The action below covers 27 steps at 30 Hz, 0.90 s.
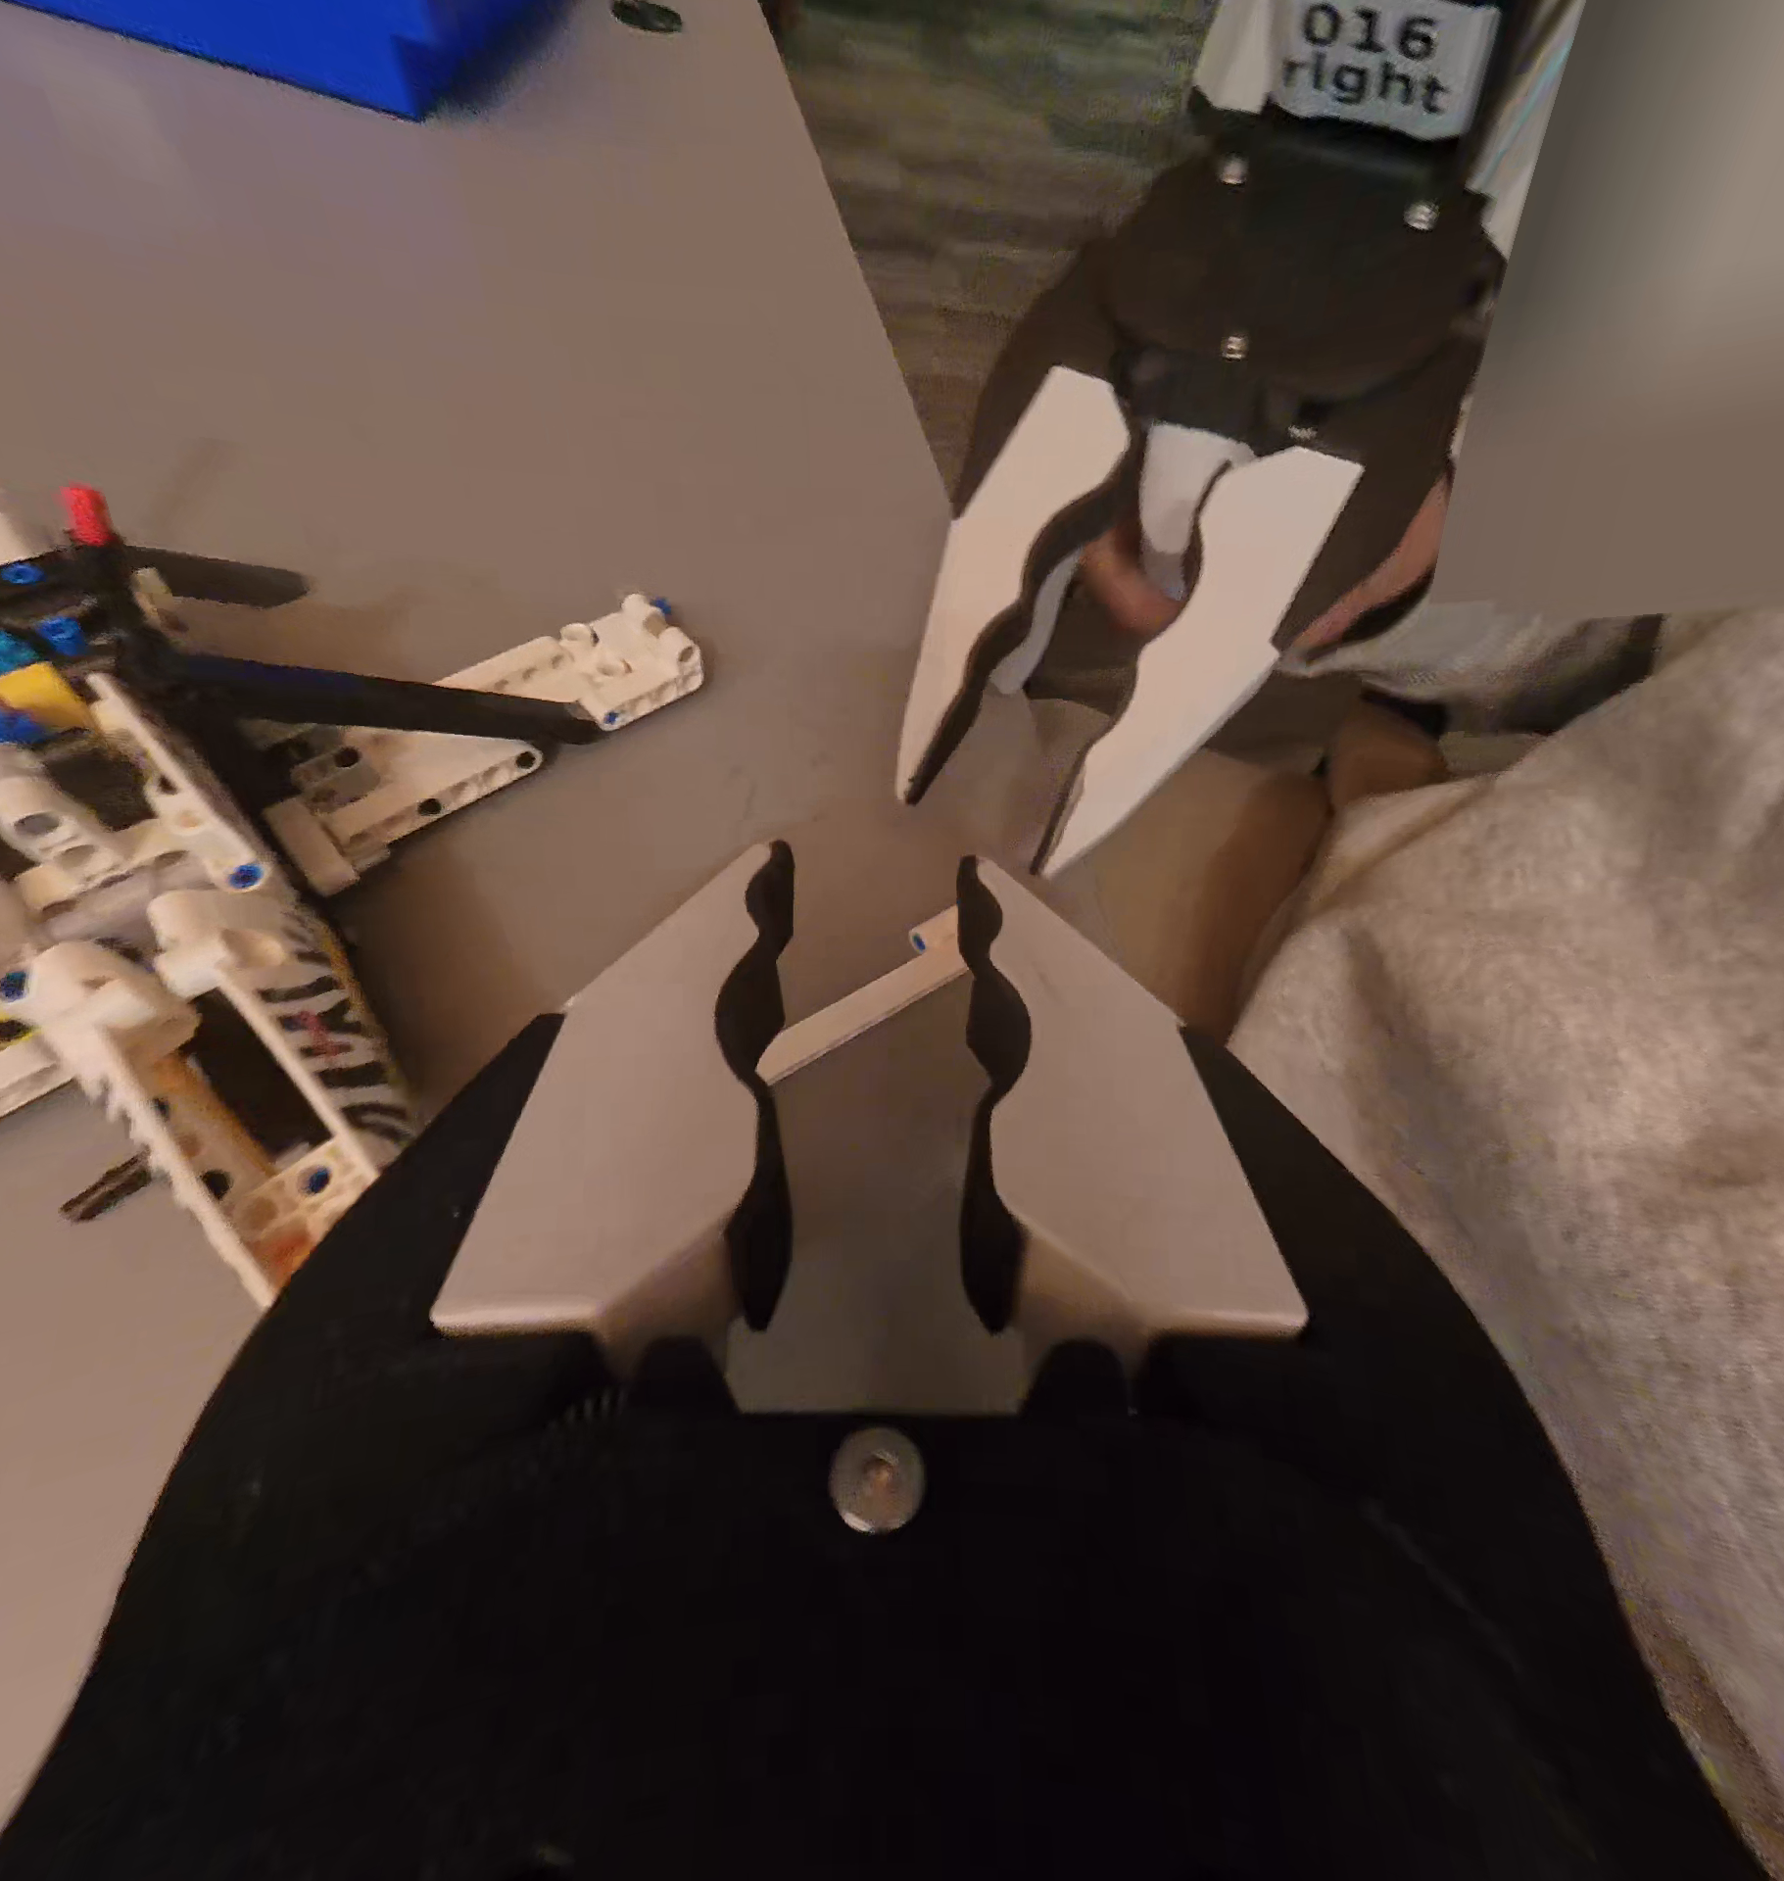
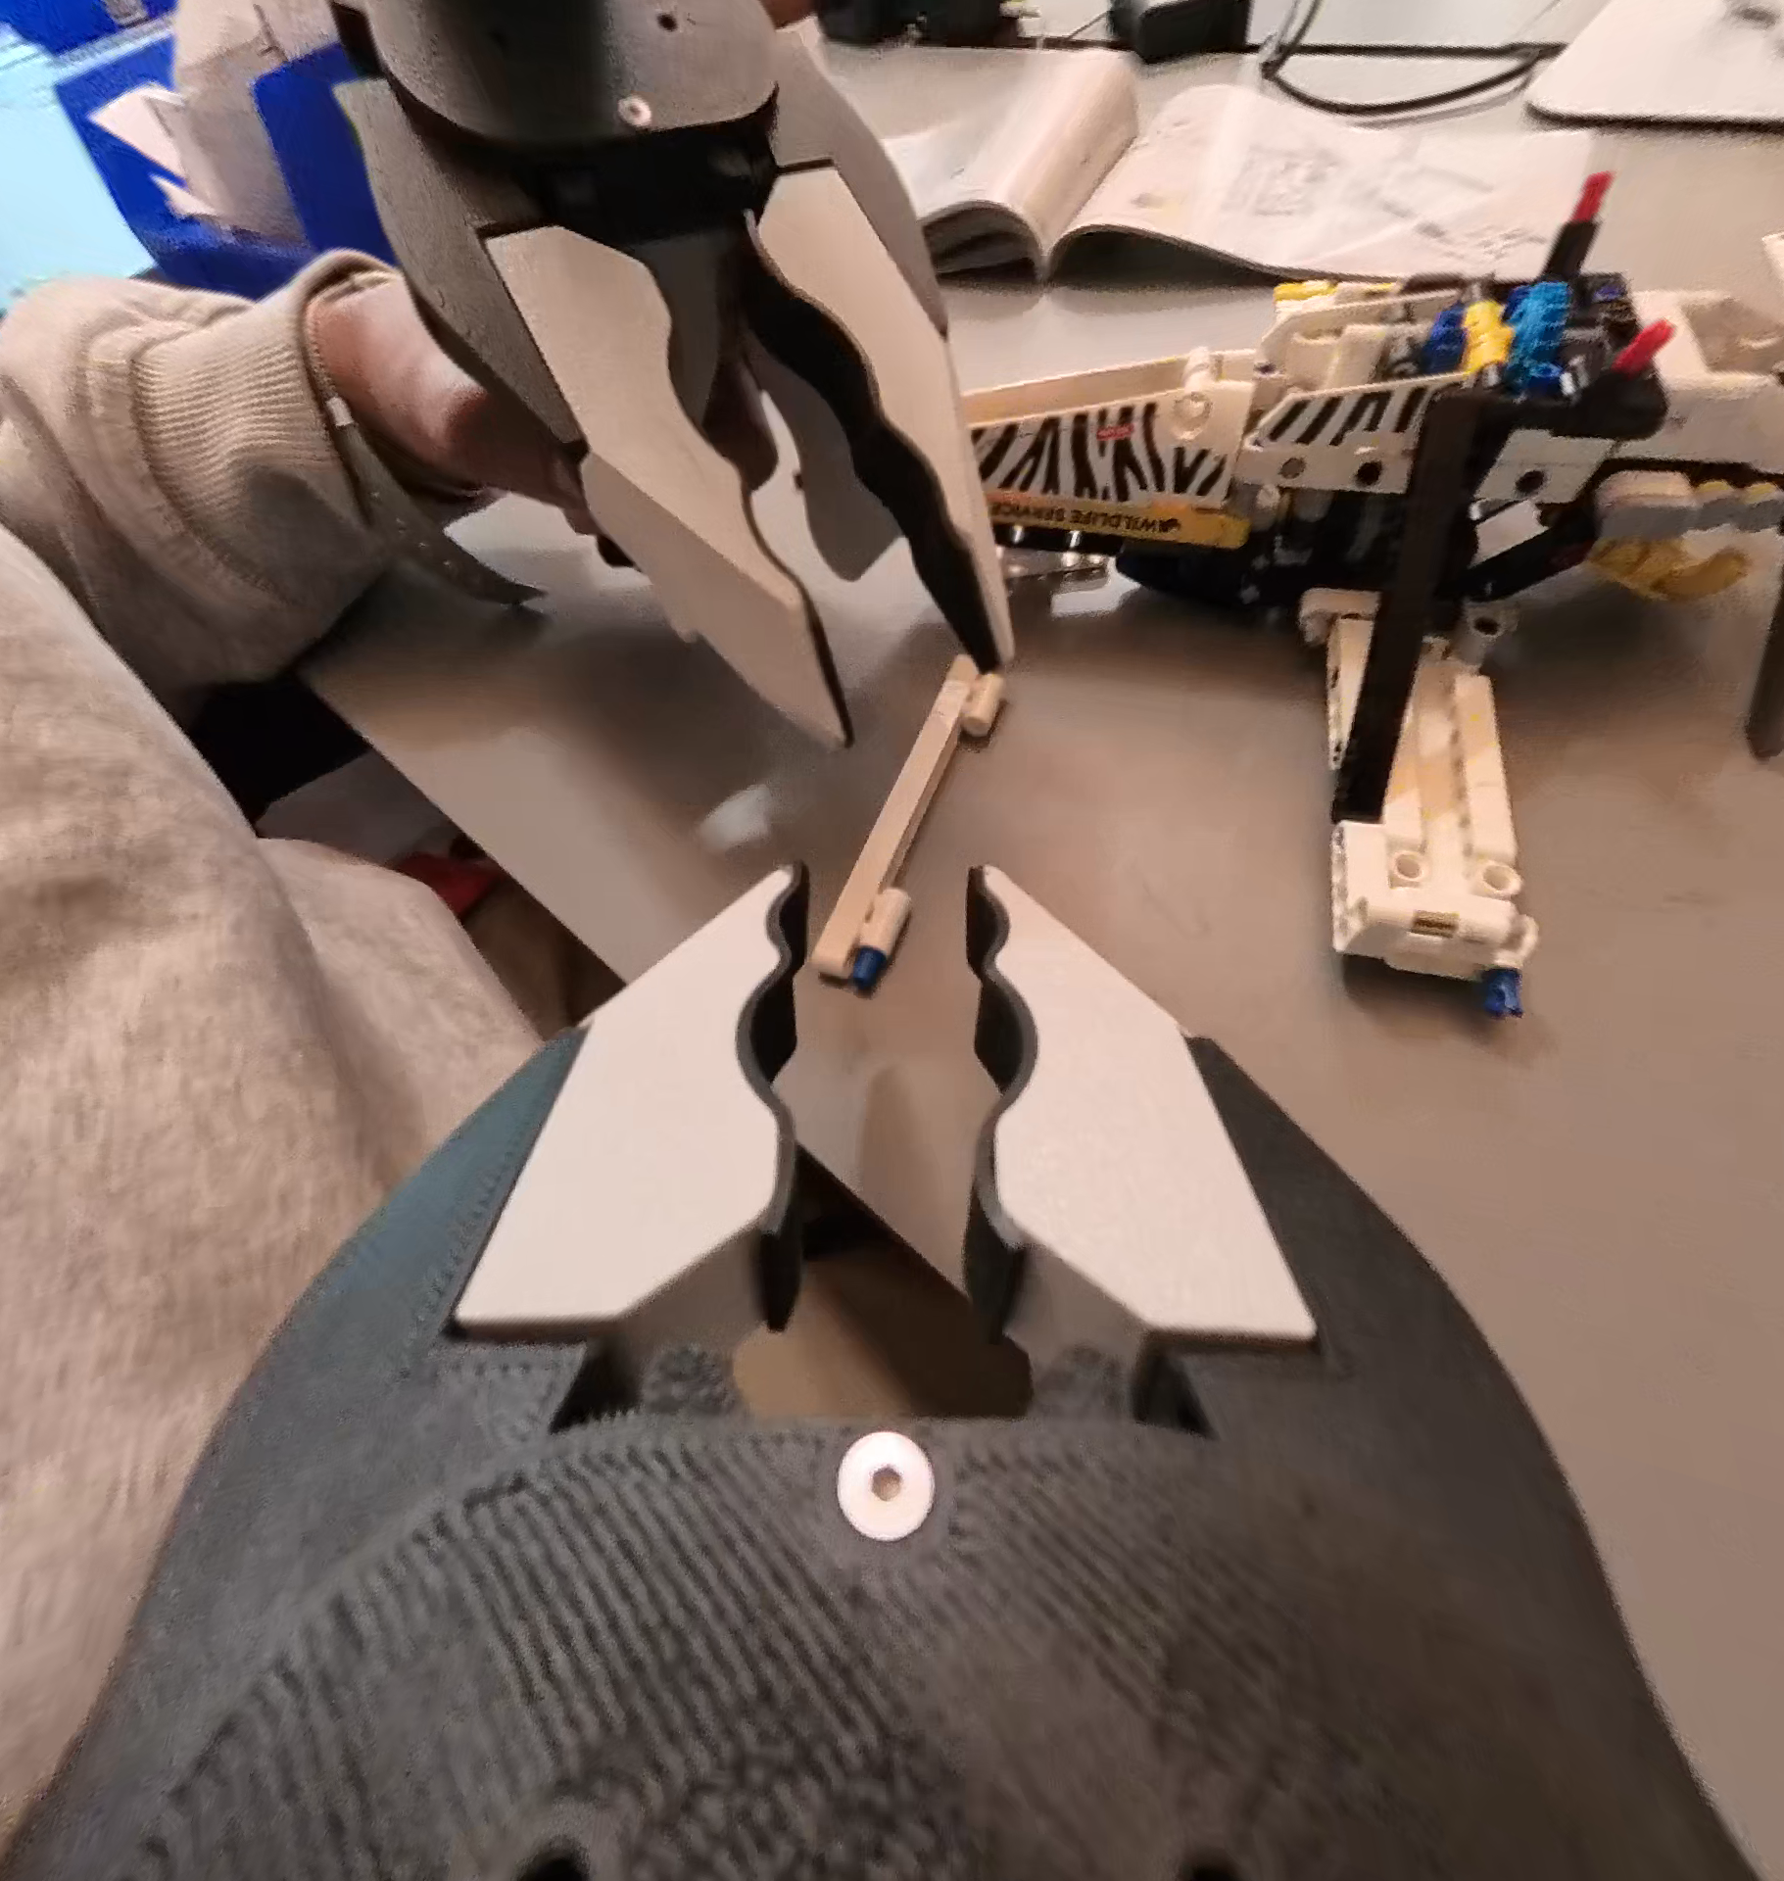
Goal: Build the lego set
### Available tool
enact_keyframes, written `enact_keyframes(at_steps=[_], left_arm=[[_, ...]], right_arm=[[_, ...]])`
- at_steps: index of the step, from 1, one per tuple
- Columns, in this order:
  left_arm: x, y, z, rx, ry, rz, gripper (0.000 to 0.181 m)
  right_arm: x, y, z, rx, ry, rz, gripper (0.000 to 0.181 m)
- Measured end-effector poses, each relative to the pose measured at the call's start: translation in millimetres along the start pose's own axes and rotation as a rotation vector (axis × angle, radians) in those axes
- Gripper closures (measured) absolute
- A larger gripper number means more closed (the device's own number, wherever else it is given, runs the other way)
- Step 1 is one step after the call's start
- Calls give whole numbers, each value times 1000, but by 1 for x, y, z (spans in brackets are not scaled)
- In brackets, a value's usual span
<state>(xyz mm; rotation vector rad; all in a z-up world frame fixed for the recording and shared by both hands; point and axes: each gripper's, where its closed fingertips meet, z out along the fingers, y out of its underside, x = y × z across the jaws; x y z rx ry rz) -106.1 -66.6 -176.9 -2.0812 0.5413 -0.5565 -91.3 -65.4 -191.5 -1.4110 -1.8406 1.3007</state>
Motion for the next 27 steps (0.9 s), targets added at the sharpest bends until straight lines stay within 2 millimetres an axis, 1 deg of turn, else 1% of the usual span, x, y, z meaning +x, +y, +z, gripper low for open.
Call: enact_keyframes(at_steps=[4, 5, 6, 8, 9, 11, 14, 16, 19, 21, 22, 25, 27], left_arm=[[-16, -3, -11, 28, -96, -10, 155], [-21, -5, -15, 43, -123, -16, 155], [-26, -7, -18, 61, -151, -25, 155], [-39, -12, -27, 104, -212, -46, 155], [-45, -15, -31, 127, -240, -59, 155], [-55, -19, -40, 178, -278, -93, 156], [-62, -24, -49, 257, -278, -157, 155], [-63, -27, -51, 294, -258, -194, 155], [-66, -27, -52, 317, -245, -223, 155], [-67, -26, -51, 314, -247, -227, 155], [-68, -25, -51, 309, -252, -226, 155], [-70, -22, -49, 293, -274, -209, 155], [-71, -19, -47, 274, -289, -197, 155]], right_arm=[[0, 1, 0, -2, 85, 3, 149], [-1, 1, 2, 3, 98, 23, 144], [-3, 1, 4, 8, 103, 50, 135], [-10, 4, 12, 10, 93, 94, 127], [-11, 8, 15, -6, 109, 101, 125], [-7, 12, 16, -29, 172, 81, 125], [-3, 19, 16, -106, 226, 69, 127], [-1, 24, 17, -164, 241, 64, 131], [3, 25, 19, -187, 268, 51, 141], [8, 24, 20, -193, 291, 41, 154], [9, 24, 20, -200, 295, 31, 165], [11, 23, 23, -195, 281, 16, 167], [17, 22, 21, -184, 295, 22, 168]])
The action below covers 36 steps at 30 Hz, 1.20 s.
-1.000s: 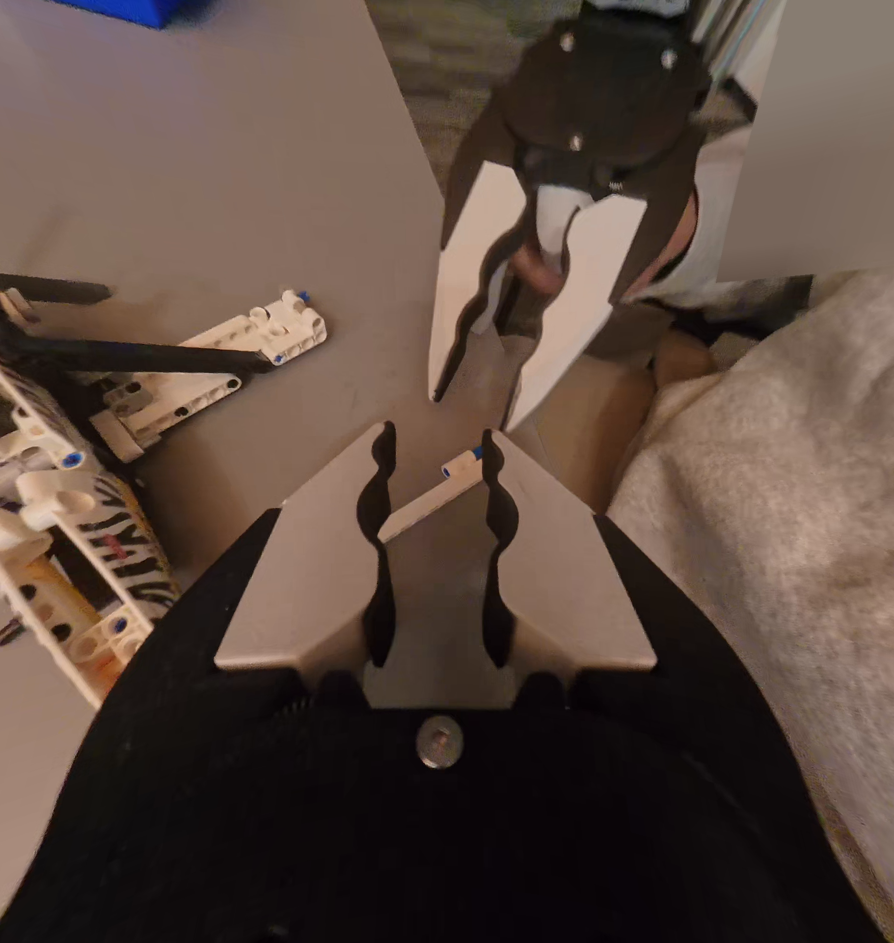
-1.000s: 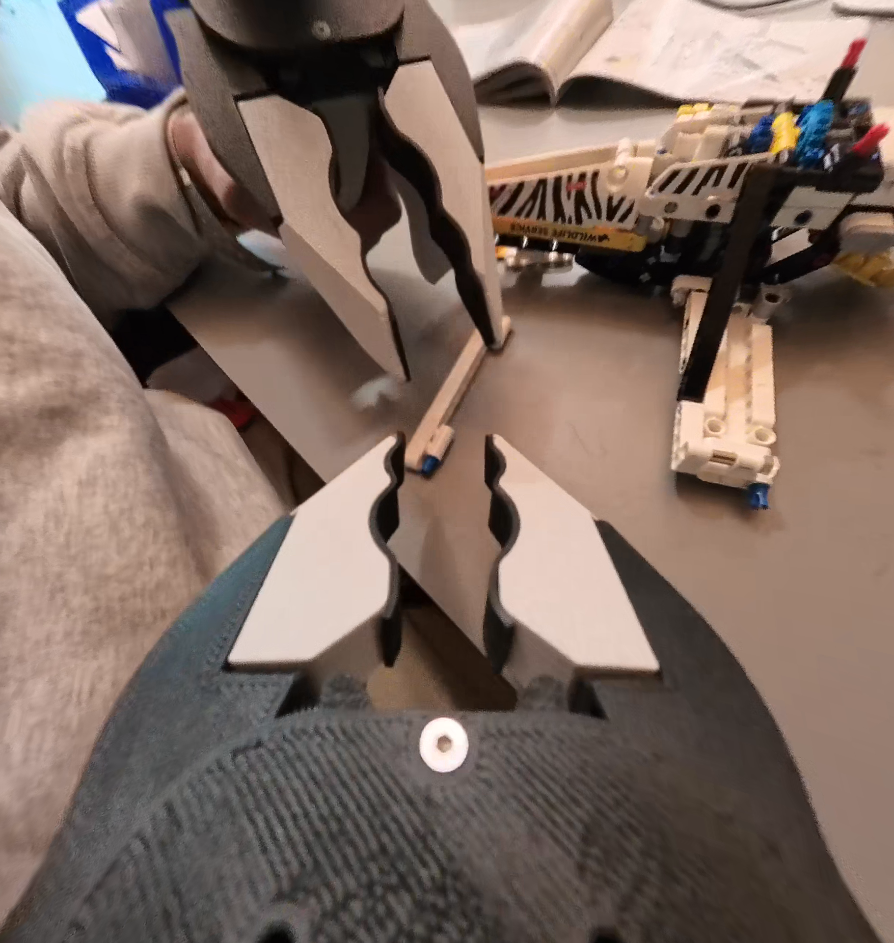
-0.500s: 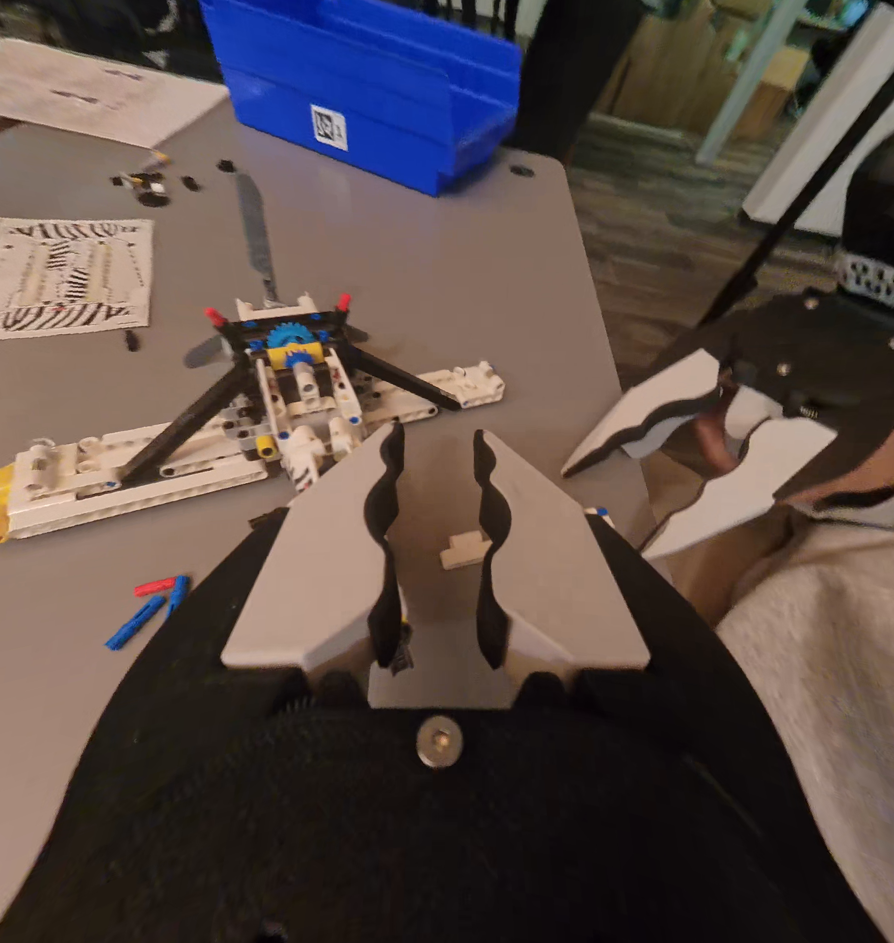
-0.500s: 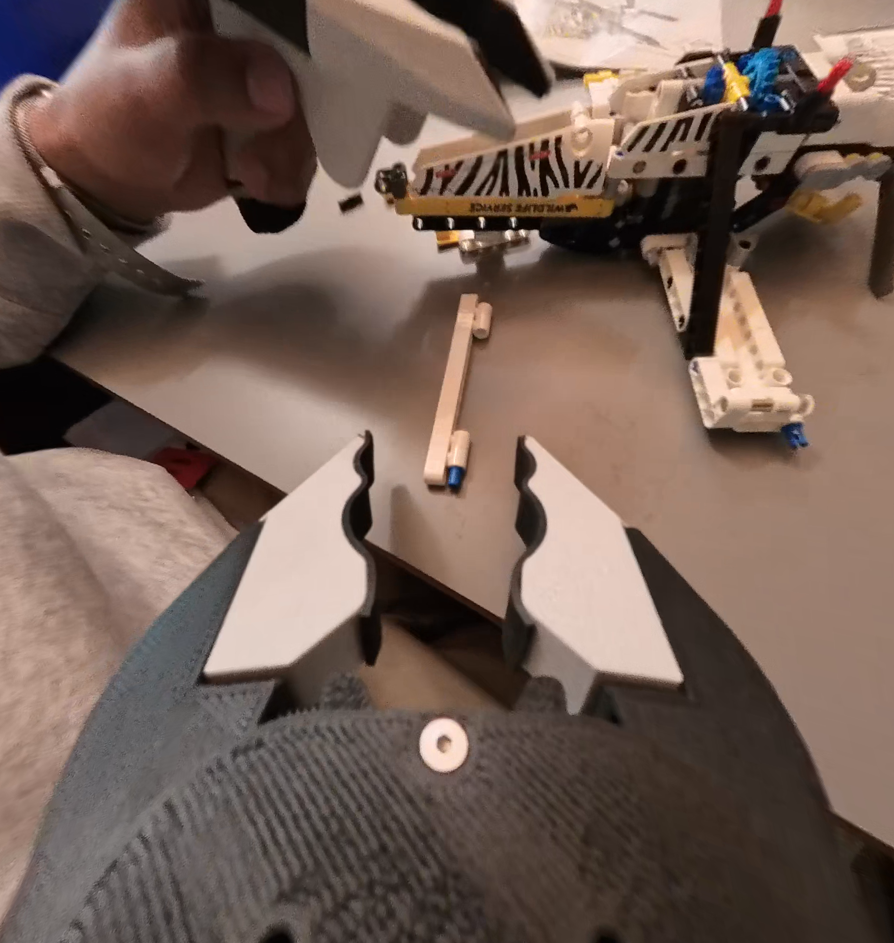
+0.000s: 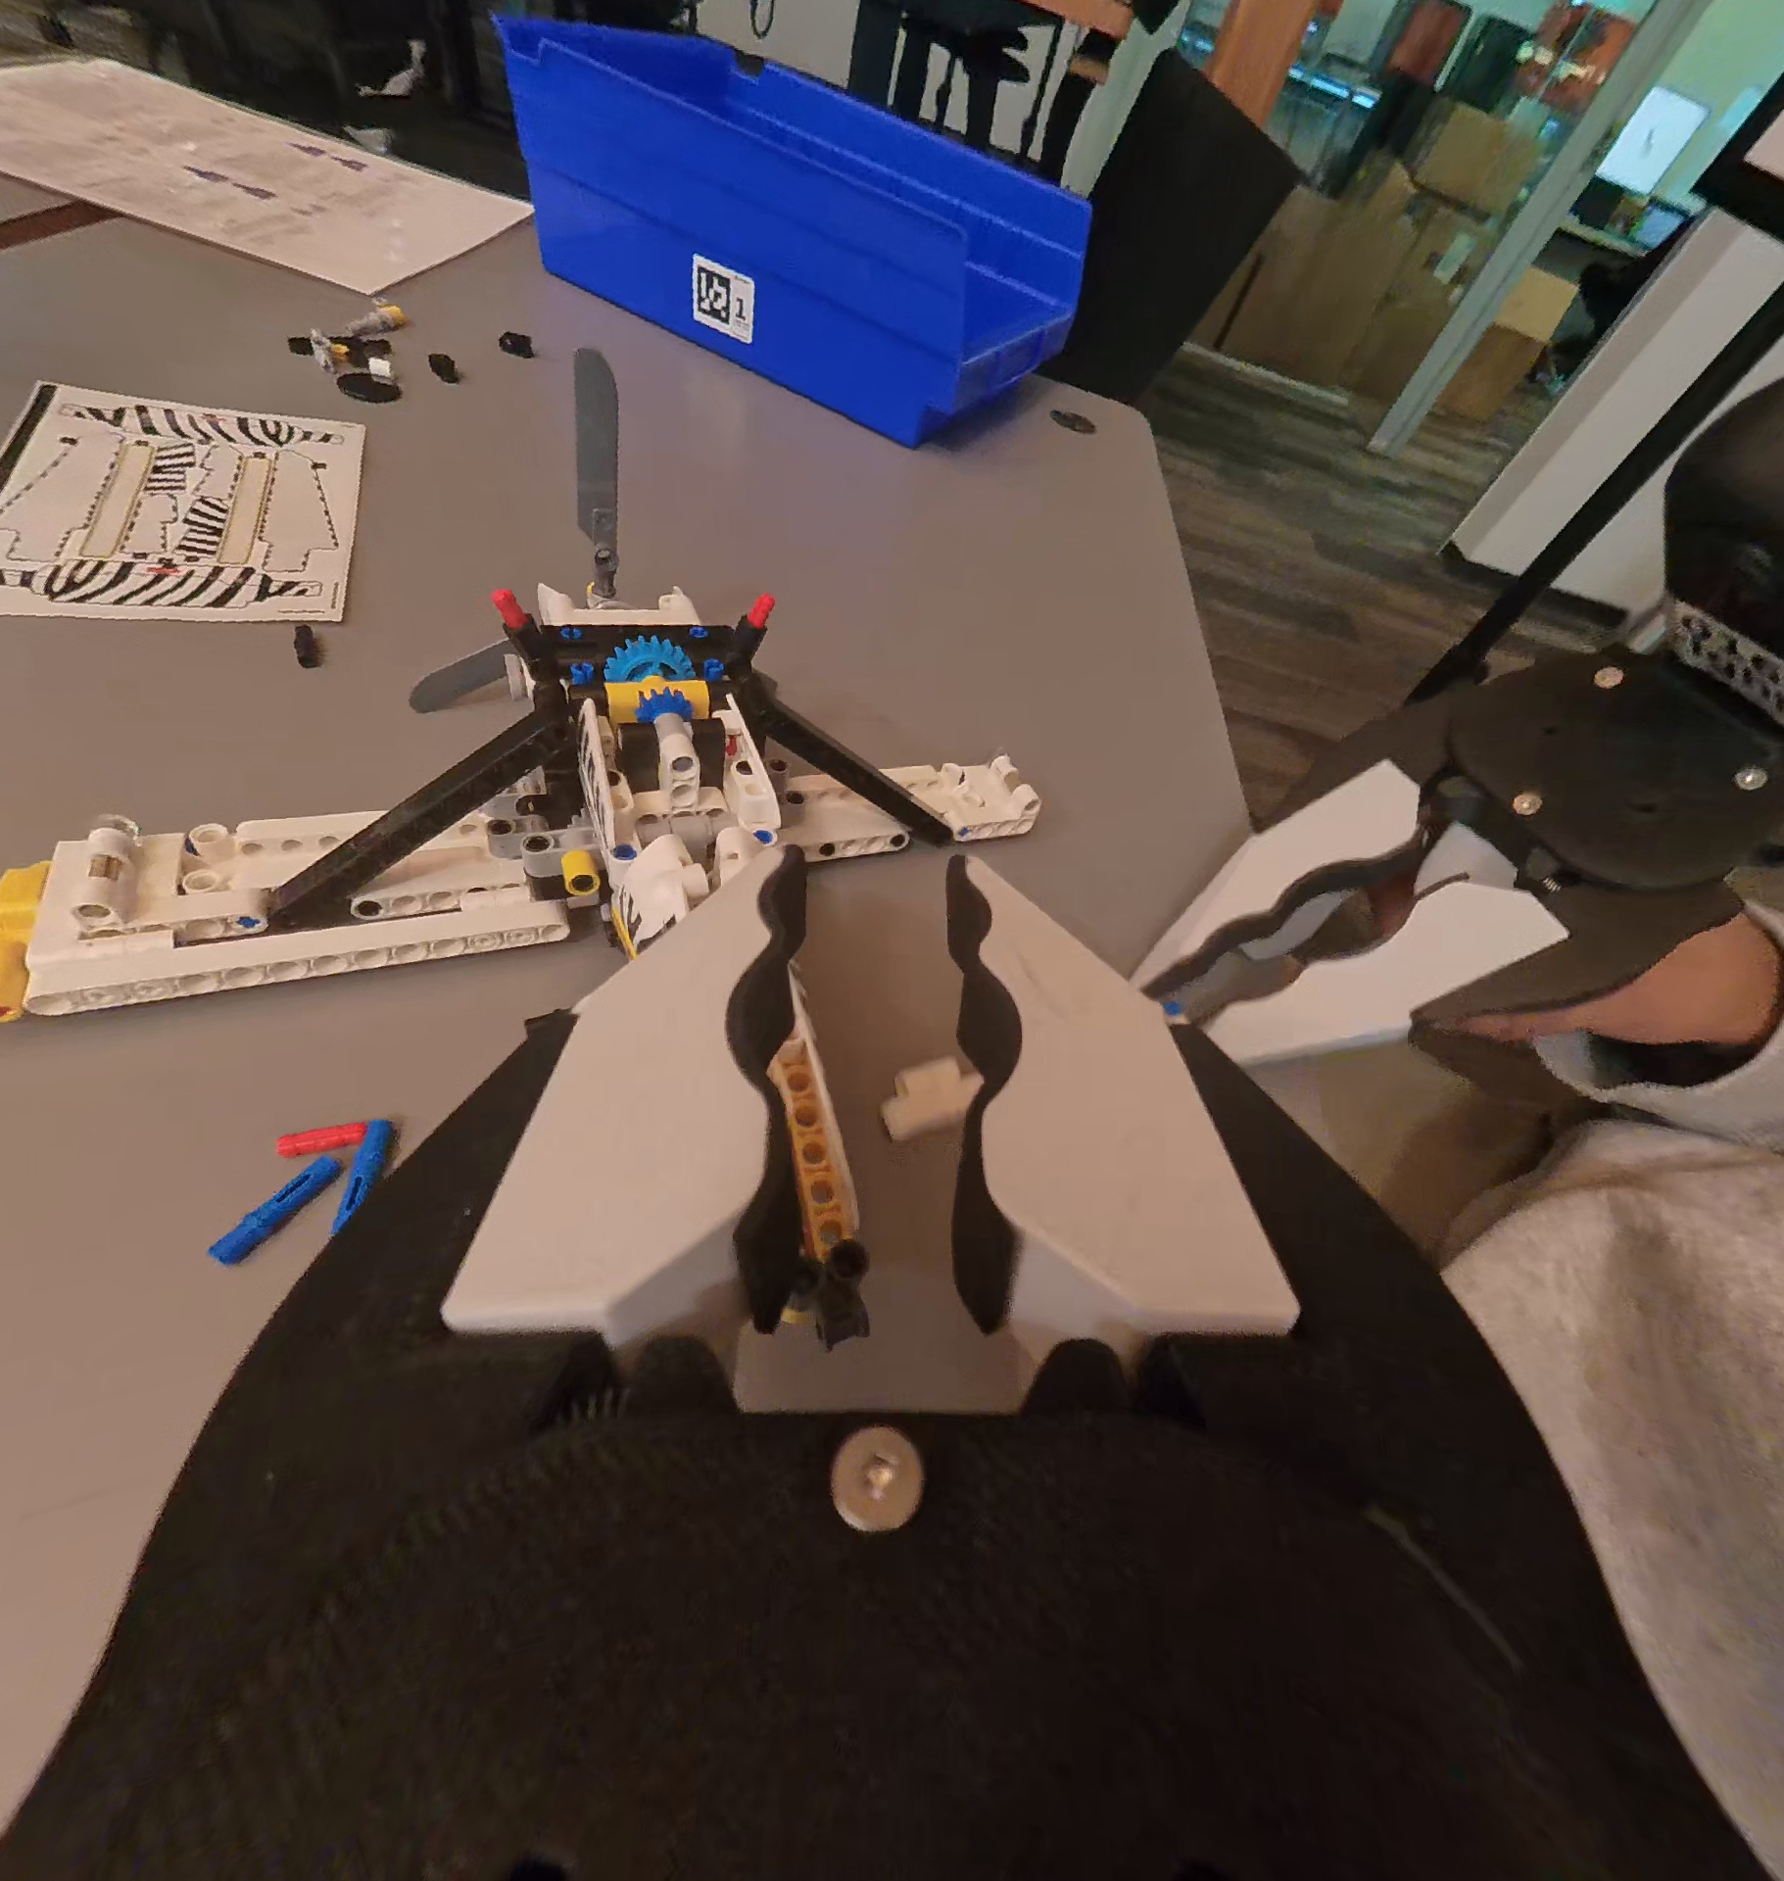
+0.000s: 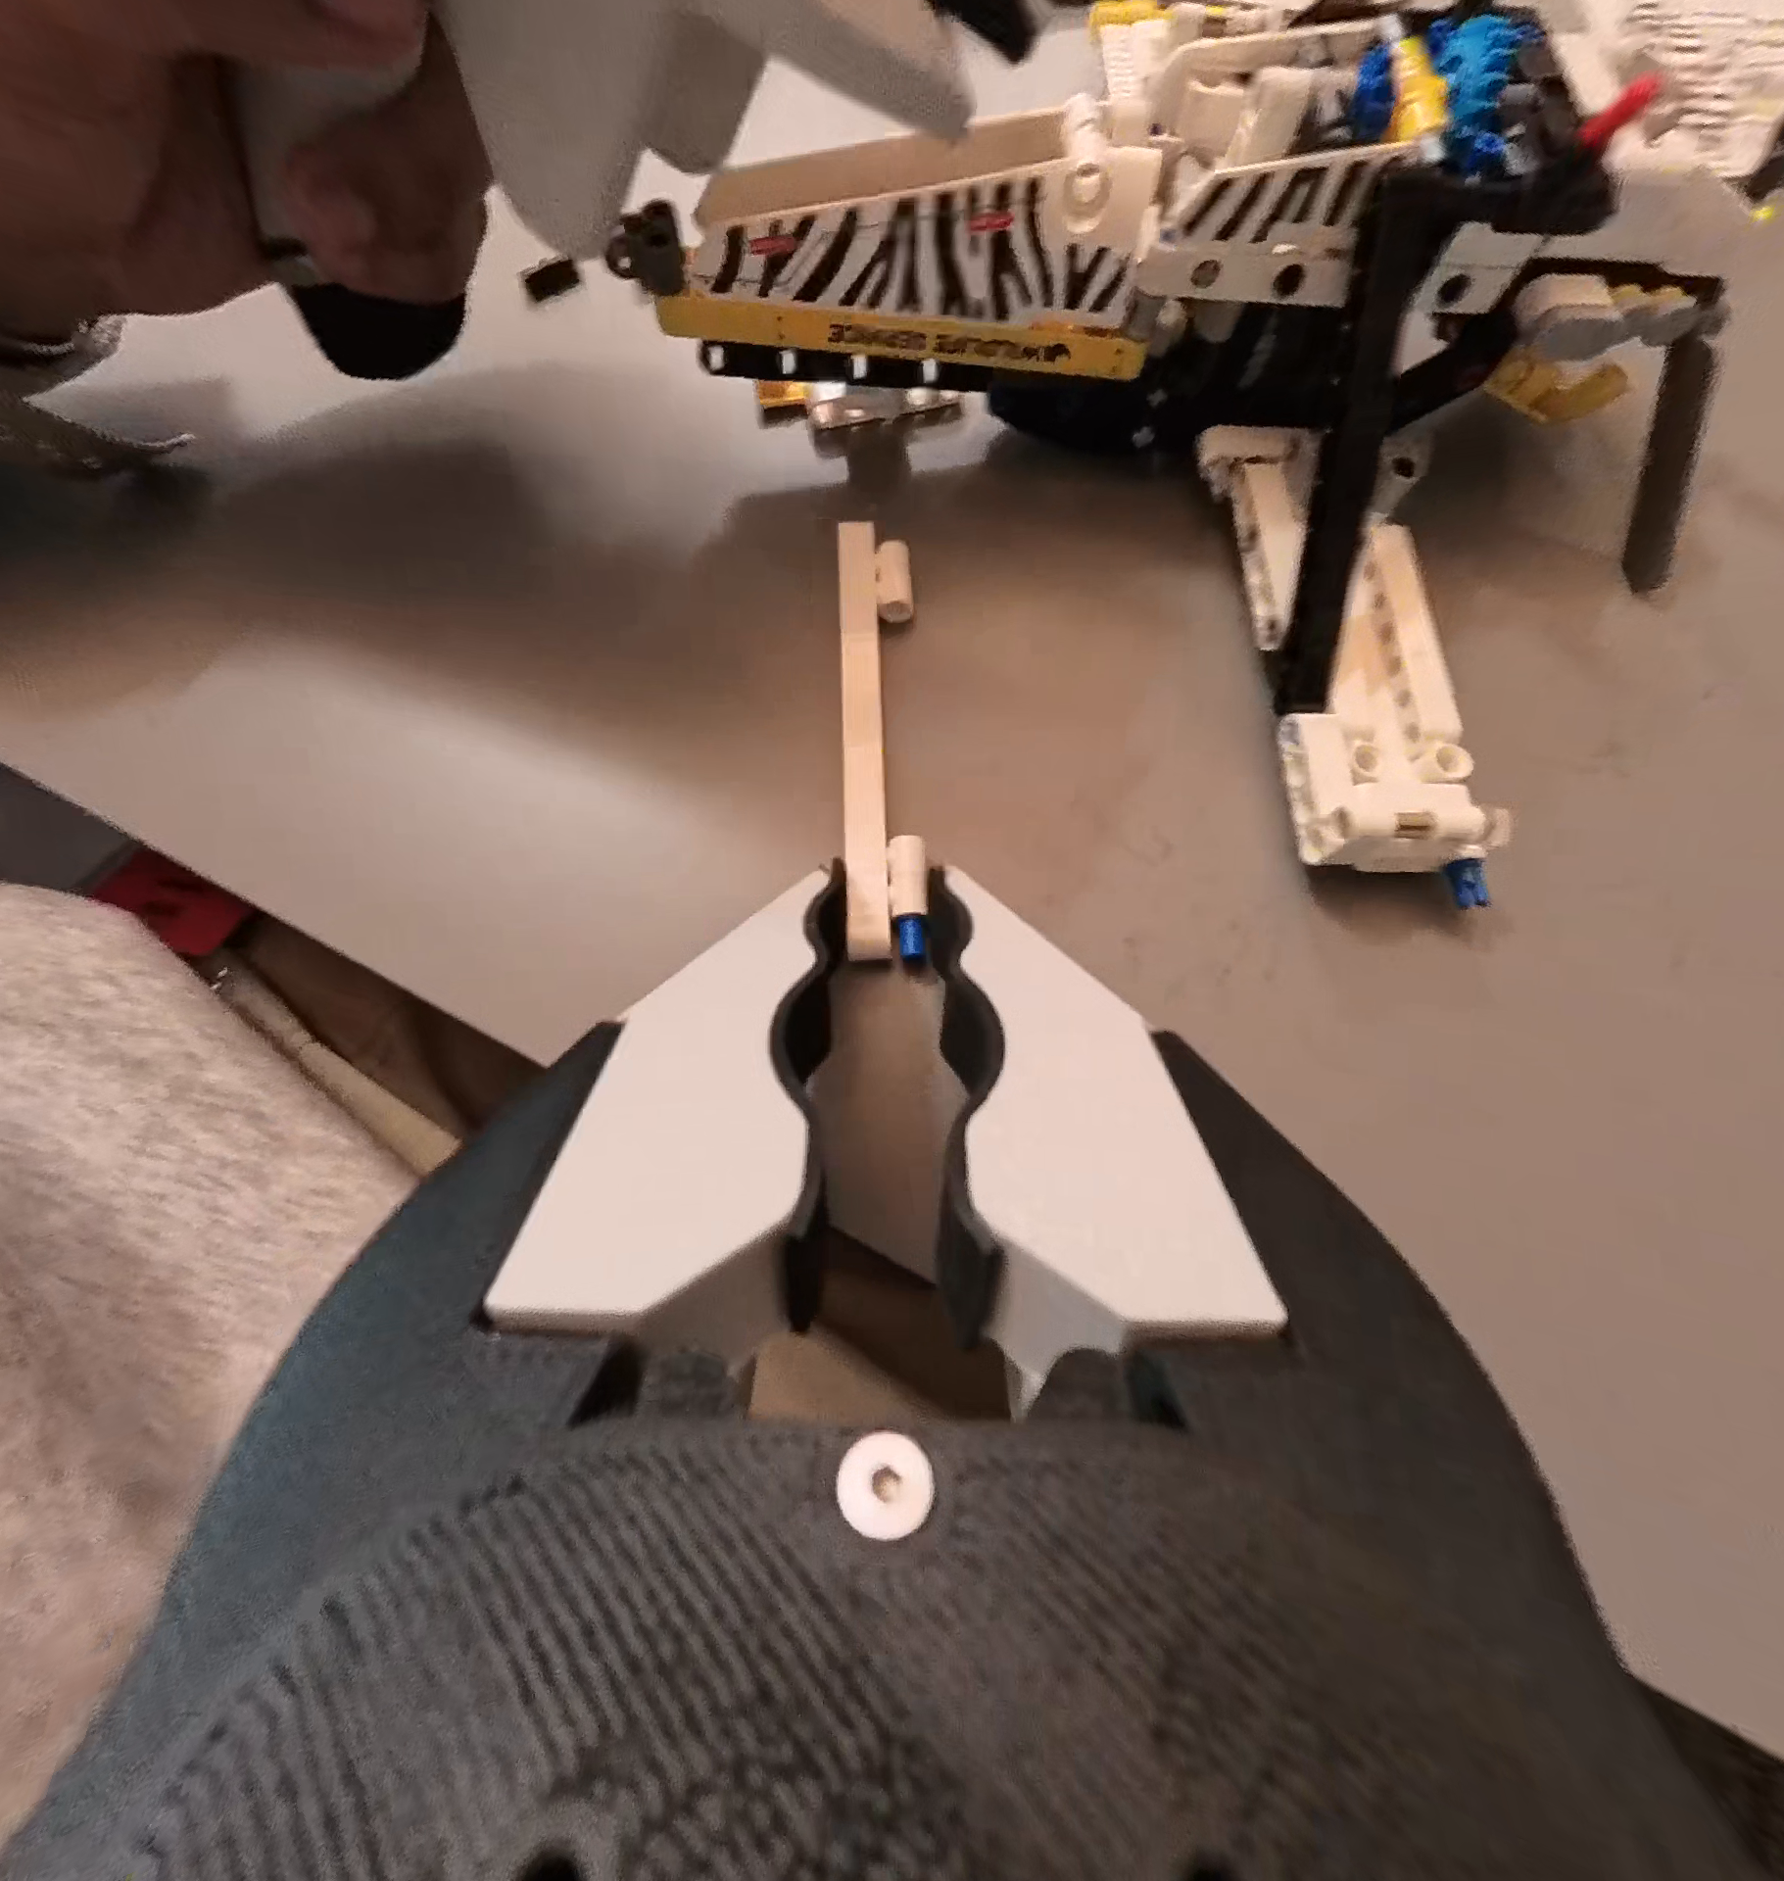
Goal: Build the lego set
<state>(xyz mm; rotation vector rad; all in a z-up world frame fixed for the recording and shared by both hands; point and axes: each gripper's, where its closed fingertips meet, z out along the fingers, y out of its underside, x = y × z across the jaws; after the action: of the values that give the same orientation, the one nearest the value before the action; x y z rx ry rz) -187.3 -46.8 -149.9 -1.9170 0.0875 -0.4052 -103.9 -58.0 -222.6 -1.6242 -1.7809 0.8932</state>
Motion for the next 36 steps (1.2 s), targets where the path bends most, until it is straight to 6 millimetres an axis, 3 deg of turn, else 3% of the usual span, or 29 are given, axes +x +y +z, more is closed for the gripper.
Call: enact_keyframes(at_steps=[5, 9, 32, 36], left_arm=[[-3, 6, 4, -28, -35, 44, 154], [-6, 11, 7, -51, -68, 84, 153], [-18, 22, 12, -107, -132, 114, 156], [-24, 12, 7, -51, -189, 133, 141]], right_arm=[[38, -10, -11, 103, 97, 69, 168], [55, -6, -8, 72, 113, 114, 168], [63, -9, 4, 10, 80, 125, 168], [63, -9, 5, 15, 61, 144, 168]])
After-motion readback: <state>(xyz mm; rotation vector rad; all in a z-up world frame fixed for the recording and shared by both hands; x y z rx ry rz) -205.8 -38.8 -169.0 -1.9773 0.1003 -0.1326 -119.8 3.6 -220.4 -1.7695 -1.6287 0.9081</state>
